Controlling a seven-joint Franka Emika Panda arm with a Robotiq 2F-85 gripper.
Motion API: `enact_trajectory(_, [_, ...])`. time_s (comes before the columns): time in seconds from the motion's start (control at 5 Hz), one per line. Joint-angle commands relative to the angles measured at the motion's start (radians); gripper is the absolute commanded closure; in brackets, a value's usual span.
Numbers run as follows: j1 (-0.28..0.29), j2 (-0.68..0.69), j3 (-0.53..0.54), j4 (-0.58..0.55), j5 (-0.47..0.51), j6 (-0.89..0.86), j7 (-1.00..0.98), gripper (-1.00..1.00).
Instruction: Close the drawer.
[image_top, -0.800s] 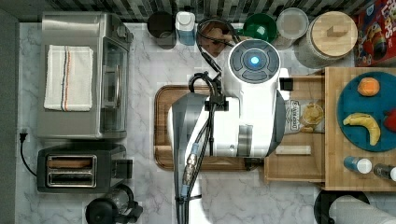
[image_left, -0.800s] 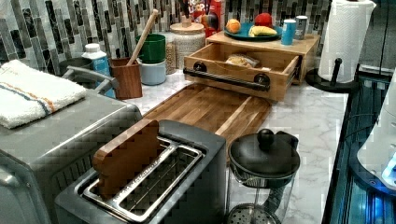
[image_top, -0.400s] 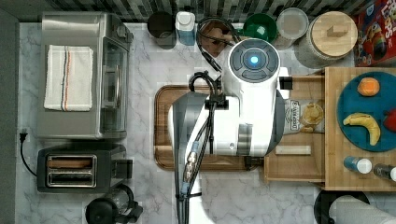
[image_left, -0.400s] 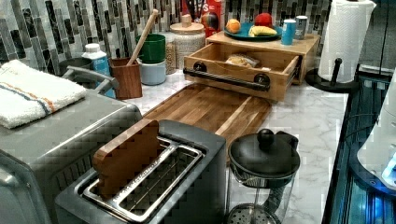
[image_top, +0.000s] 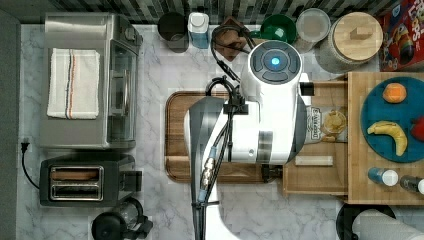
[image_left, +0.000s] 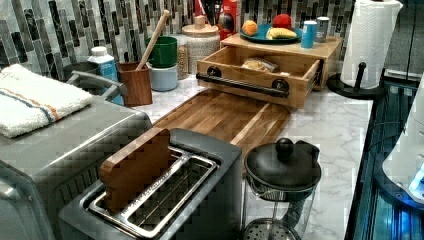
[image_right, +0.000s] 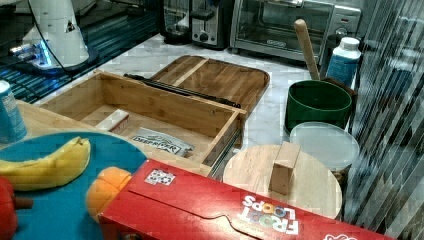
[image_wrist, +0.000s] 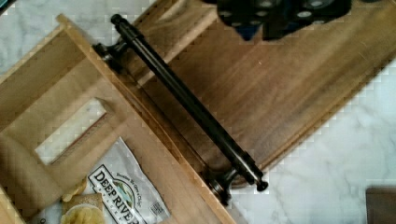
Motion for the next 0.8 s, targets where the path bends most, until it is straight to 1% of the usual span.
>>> enact_trajectory(0.2, [0.043, -0.030, 0.044, -0.051, 0.076, 0.068, -0.351, -1.00])
enact_trajectory(0.4, [0.052, -0.029, 0.066, -0.074, 0.090, 0.084, -0.472, -1.00])
enact_trajectory(0.6, [0.067, -0.052, 0.091, -0.130, 0.051, 0.123, -0.507, -1.00])
enact_trajectory(0.8, [0.082, -0.080, 0.089, -0.215, 0.050, 0.198, -0.579, -1.00])
